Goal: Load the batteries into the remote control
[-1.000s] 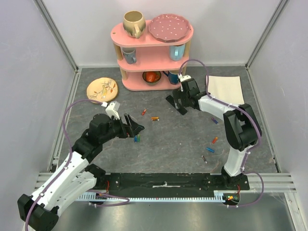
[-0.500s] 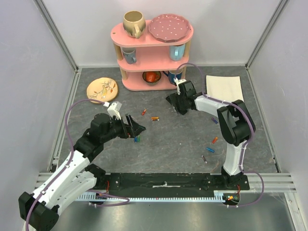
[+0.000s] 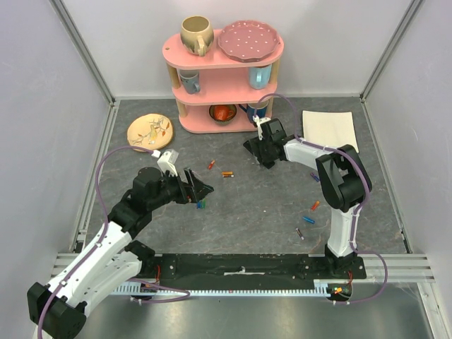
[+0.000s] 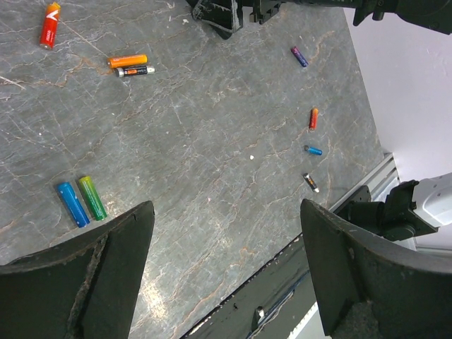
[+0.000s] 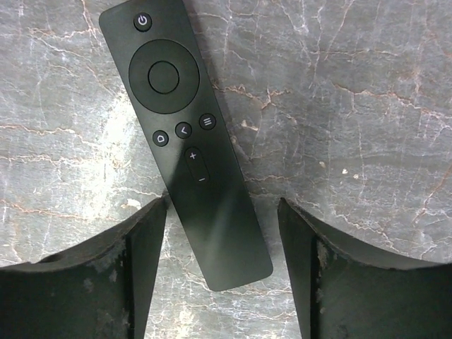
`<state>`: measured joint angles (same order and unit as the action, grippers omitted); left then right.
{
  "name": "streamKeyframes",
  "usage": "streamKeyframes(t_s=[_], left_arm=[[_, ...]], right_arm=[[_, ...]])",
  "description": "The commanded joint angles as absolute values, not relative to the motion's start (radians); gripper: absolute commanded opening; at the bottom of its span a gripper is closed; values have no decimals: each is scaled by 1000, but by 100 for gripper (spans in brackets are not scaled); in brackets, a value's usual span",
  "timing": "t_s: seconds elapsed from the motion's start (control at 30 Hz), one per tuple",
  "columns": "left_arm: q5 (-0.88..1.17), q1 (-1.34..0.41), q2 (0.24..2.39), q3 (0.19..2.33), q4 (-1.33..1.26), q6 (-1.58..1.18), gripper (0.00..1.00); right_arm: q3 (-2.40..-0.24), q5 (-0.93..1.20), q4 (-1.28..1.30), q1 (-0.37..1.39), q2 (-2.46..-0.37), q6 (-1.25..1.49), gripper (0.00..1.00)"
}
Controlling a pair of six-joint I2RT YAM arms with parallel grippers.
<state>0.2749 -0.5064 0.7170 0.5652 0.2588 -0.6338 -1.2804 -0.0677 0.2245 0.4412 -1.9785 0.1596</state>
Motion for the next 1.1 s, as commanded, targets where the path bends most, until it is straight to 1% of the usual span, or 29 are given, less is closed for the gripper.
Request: streamKeyframes(t_s=[0.0,0.1,0.17,0.37,0.4,0.47,0.5,0.57,0.6,0.73,0.77,0.83,0.93,1.07], left_arm=[[296,-509,704,569,226,-598,89],[298,-509,704,566,226,-598,89],[298,-509,704,561,224,-603,89],[299,-509,706,558,221,-606,89],[299,-509,706,558,221,-607,89],[298,-509,706,560,222,-607,89],[293,-509,704,561,224,-607,89],[285,-509,703,563,230,-607,89],[276,-509,700,561,230,-609,89],[255,-509,696,558,230,-623,88],[249,-509,698,557,229,-627,88],[230,-509,700,554,224,-643,87],[175,-509,690,552,241,-678,86],[103,-509,658,542,265,-709,85]], right_arm=[[-1270,-25,229,443,-1976,176,69],[-1247,-9,229,445,-1968,201,58],[-1235,-2,226,448,-1960,218,54],[-1189,-28,212,489,-1945,256,36],[-1178,-34,209,497,-1941,265,30],[-1161,-58,190,506,-1910,293,23],[-1141,-69,183,508,-1895,307,18],[-1105,-106,169,518,-1830,349,12],[-1091,-123,169,525,-1783,369,0],[-1006,-193,175,574,-1671,526,0],[-971,-215,179,609,-1652,561,0],[-939,-296,190,652,-1605,688,0],[-904,-403,254,774,-1580,860,0],[-884,-521,307,862,-1580,1024,0]])
